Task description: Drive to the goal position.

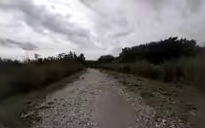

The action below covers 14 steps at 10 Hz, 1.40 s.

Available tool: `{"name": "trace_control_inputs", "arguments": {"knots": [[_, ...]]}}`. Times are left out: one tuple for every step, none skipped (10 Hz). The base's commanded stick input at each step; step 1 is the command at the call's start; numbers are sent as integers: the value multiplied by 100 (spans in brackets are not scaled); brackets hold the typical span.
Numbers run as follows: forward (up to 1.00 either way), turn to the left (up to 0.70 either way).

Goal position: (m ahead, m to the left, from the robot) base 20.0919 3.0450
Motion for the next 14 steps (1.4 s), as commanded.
{"name": "trace_control_inputs", "arguments": {"knots": [[85,0],[85,0],[85,0],[85,0],[85,0],[85,0],[85,0],[85,0],[85,0],[85,0],[85,0],[85,0],[85,0],[85,0]]}}
